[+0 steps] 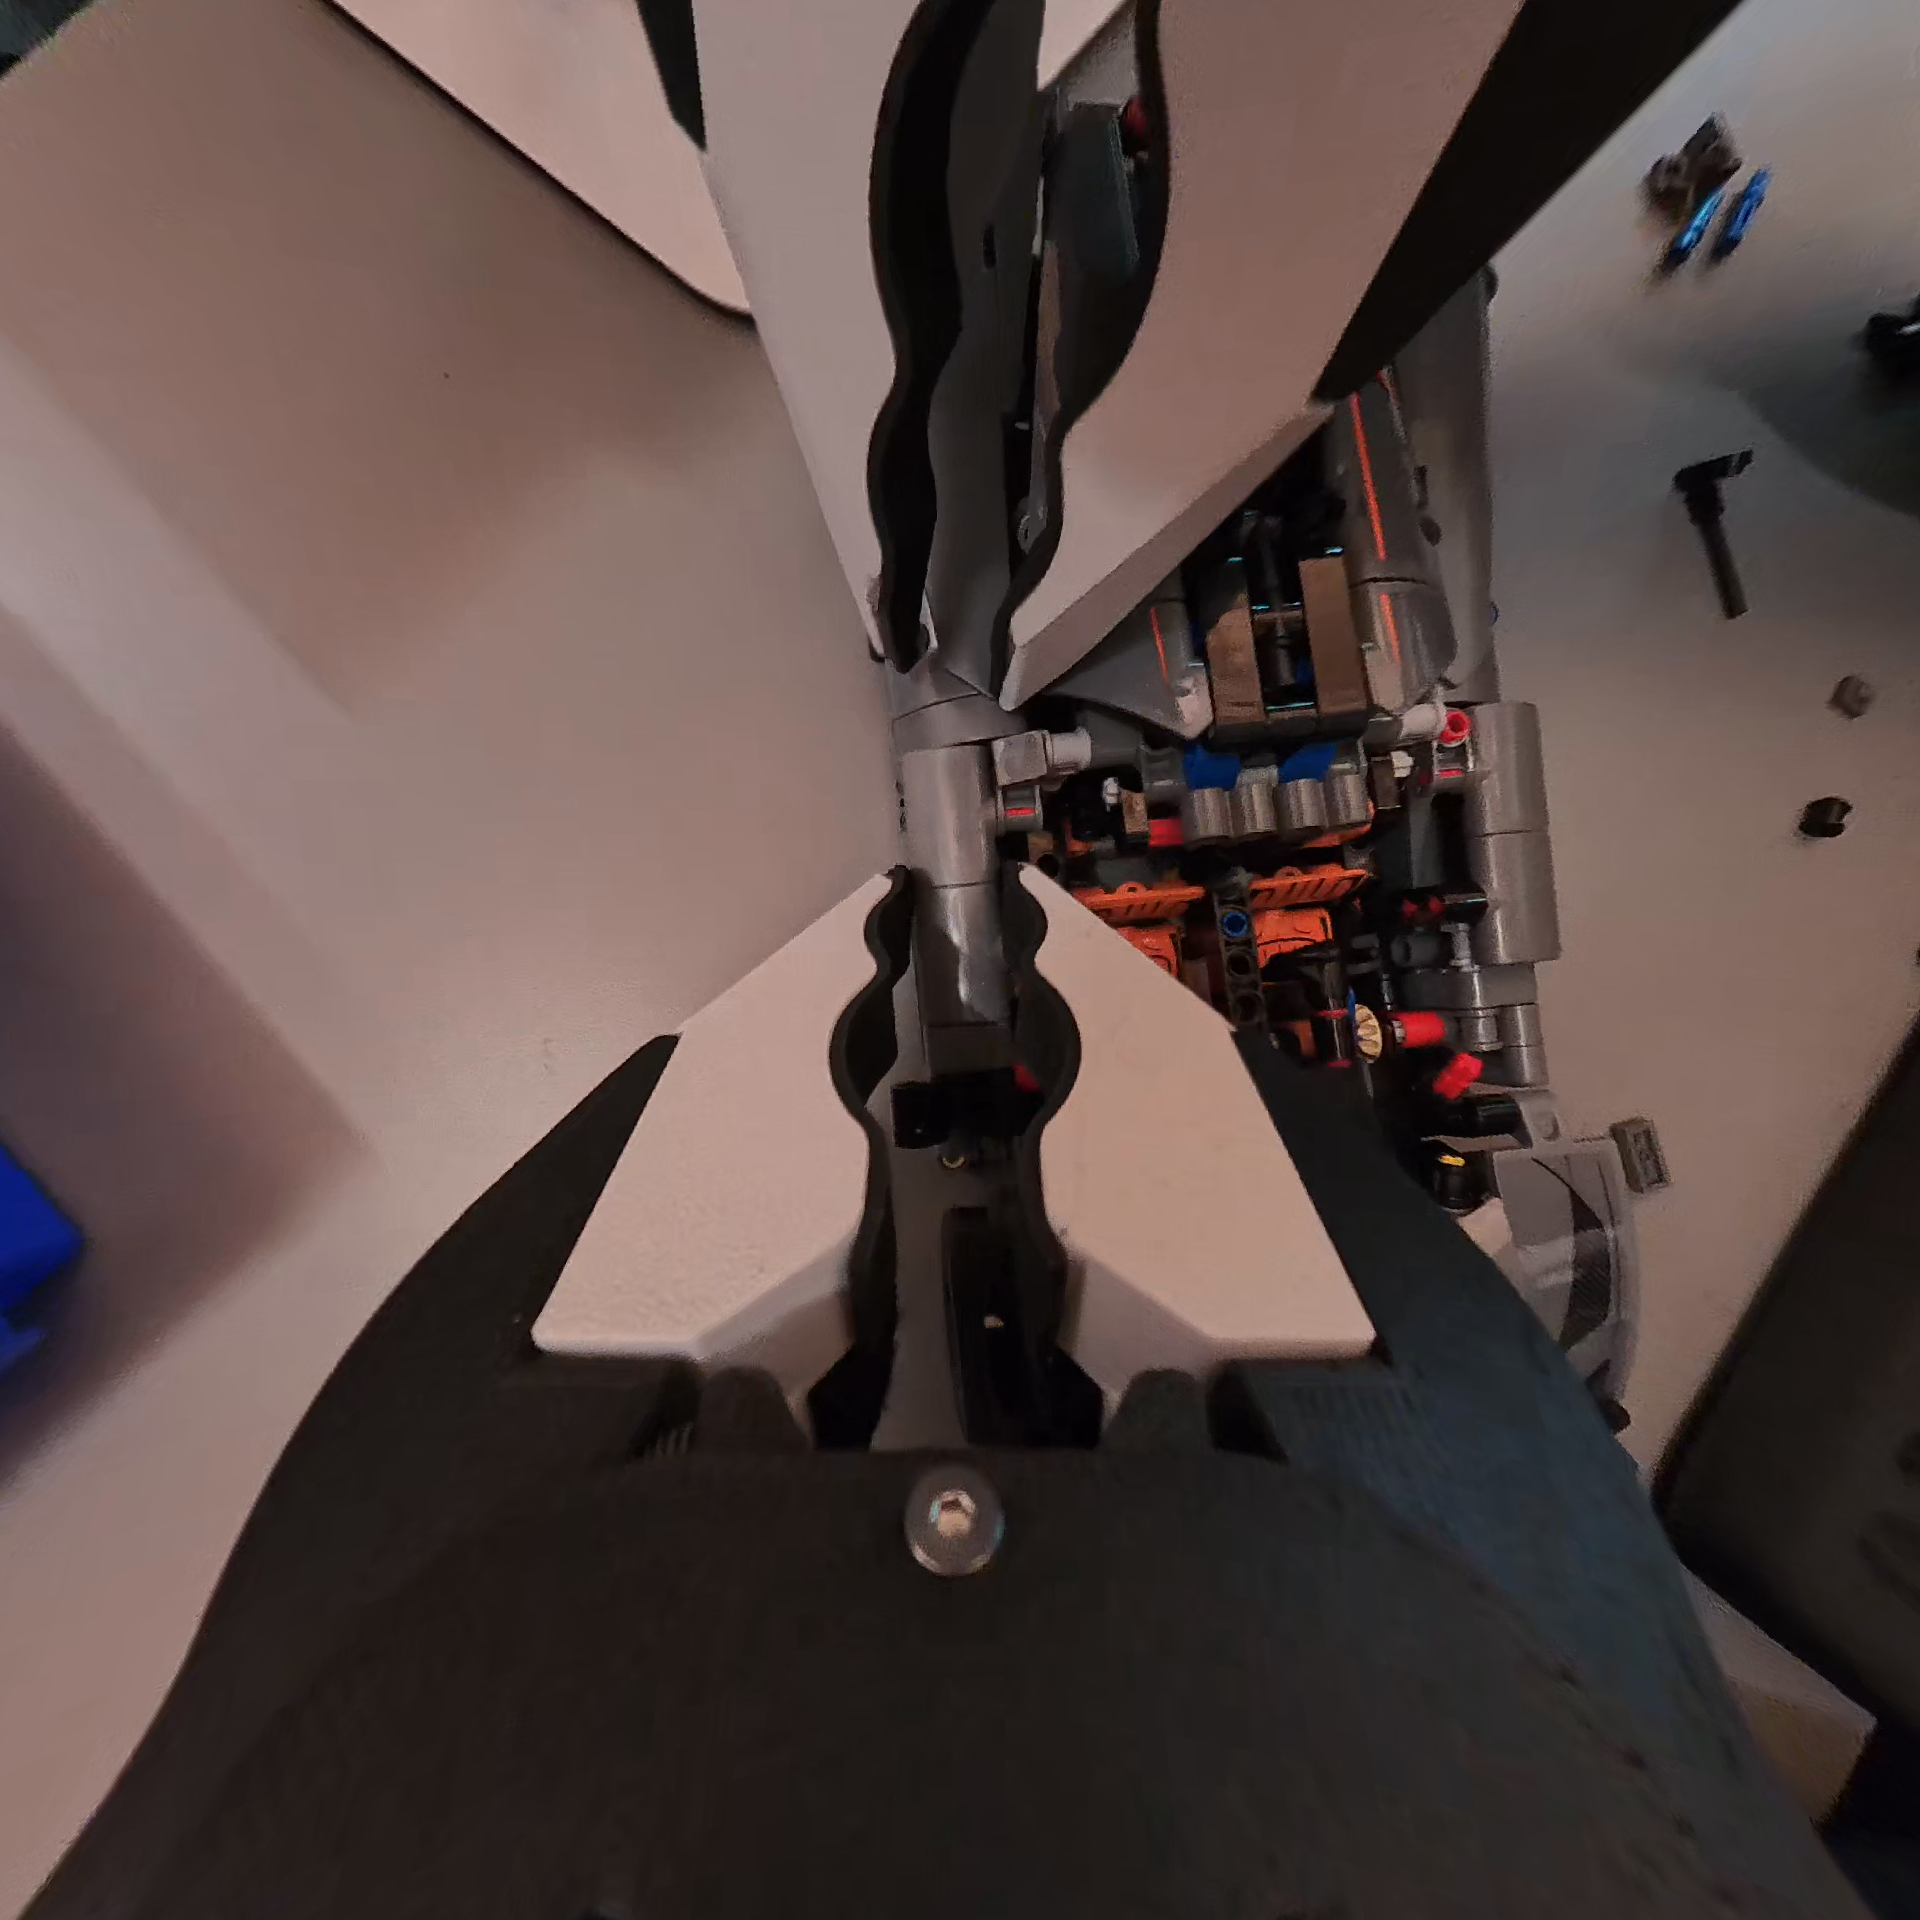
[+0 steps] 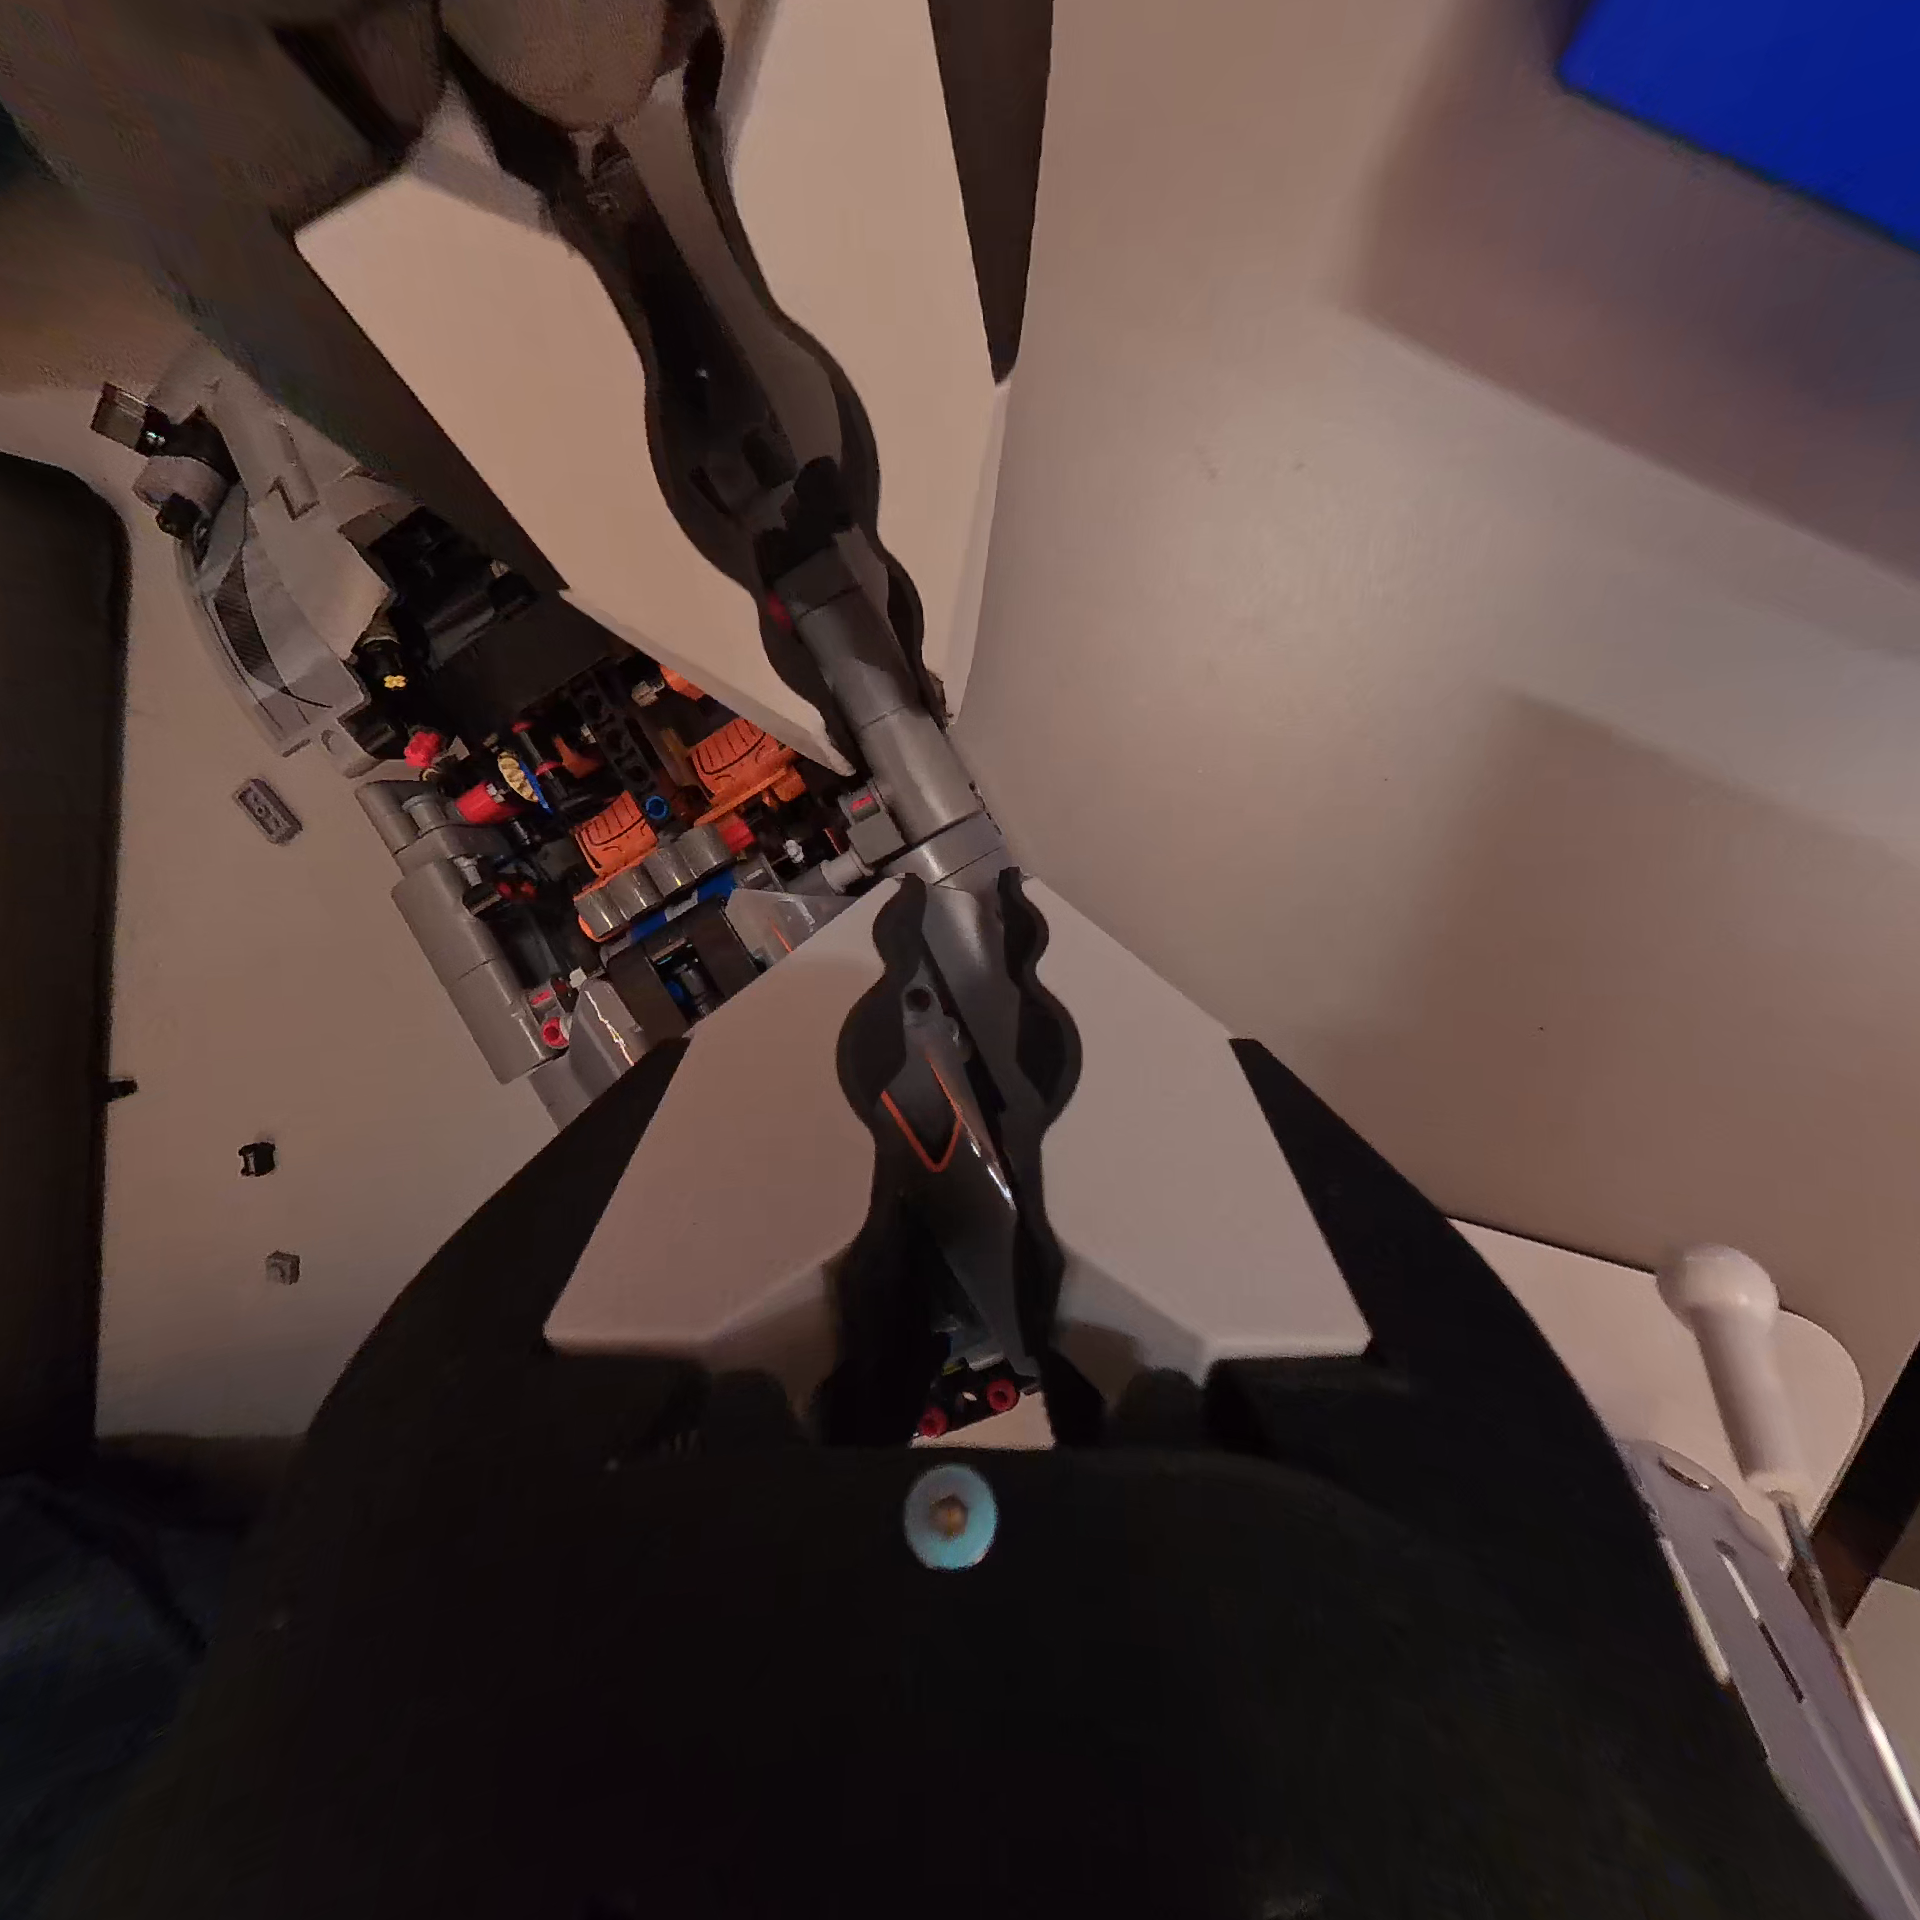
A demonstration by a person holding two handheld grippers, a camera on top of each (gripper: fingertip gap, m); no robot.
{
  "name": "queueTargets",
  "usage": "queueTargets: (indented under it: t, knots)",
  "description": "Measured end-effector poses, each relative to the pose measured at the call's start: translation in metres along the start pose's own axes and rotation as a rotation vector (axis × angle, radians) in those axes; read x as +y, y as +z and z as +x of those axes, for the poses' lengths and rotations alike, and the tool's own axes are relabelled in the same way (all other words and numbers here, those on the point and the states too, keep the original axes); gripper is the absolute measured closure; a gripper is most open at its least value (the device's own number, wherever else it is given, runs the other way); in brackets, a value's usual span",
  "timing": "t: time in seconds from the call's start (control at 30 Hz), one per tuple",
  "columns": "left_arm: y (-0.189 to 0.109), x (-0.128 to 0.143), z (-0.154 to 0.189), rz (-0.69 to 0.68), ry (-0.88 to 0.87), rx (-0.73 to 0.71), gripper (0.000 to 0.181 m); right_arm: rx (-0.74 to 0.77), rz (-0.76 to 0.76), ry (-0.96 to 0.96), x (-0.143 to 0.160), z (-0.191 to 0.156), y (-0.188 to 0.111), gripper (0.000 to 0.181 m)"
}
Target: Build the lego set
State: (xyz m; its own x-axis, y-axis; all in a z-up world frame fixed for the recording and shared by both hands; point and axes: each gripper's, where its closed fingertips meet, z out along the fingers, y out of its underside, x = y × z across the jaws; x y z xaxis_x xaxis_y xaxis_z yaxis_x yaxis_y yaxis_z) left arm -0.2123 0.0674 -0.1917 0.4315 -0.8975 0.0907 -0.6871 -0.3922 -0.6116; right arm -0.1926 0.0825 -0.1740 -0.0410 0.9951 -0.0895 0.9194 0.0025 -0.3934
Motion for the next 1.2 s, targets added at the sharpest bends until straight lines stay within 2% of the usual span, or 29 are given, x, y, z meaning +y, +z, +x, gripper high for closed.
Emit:
queueTargets:
  t: [0.17,0.3,0.43,0.57,0.63,0.73,0.8,0.93,1.03,1.2]
  knots:
    - [0.004,-0.002,-0.001,-0.068,0.014,-0.002,0.166,0.01,-0.008,0.01,0.004,0.003,-0.001,0.166]
    - [0.004,-0.004,-0.001,-0.07,0.033,-0.032,0.166,0.028,-0.012,0.015,0.005,0.007,-0.003,0.162]
    - [-0.007,-0.009,-0.006,0.046,-0.024,0.008,0.157,0.08,0.0,0.024,0.004,0.011,-0.015,0.152]
    - [-0.038,-0.018,-0.016,0.217,-0.082,0.043,0.156,0.171,0.064,0.013,-0.006,0.009,-0.046,0.15]
    - [-0.052,-0.014,-0.023,0.272,-0.111,0.039,0.158,0.229,0.114,0.009,-0.013,0.003,-0.066,0.149]
    - [-0.062,0.004,-0.037,0.271,-0.154,-0.003,0.161,0.262,0.159,-0.014,-0.015,-0.017,-0.084,0.149]
    - [-0.064,0.019,-0.044,0.241,-0.182,-0.025,0.162,0.286,0.112,-0.032,-0.003,-0.031,-0.085,0.149]
    - [-0.054,0.042,-0.041,0.168,-0.238,0.038,0.161,0.316,0.024,-0.031,0.025,-0.056,-0.082,0.148]
    - [-0.043,0.059,-0.034,0.087,-0.267,0.08,0.163,0.346,-0.047,0.021,0.06,-0.069,-0.082,0.148]
    - [-0.033,0.069,-0.026,0.044,-0.281,0.134,0.174,0.332,-0.056,0.134,0.114,-0.097,-0.078,0.148]
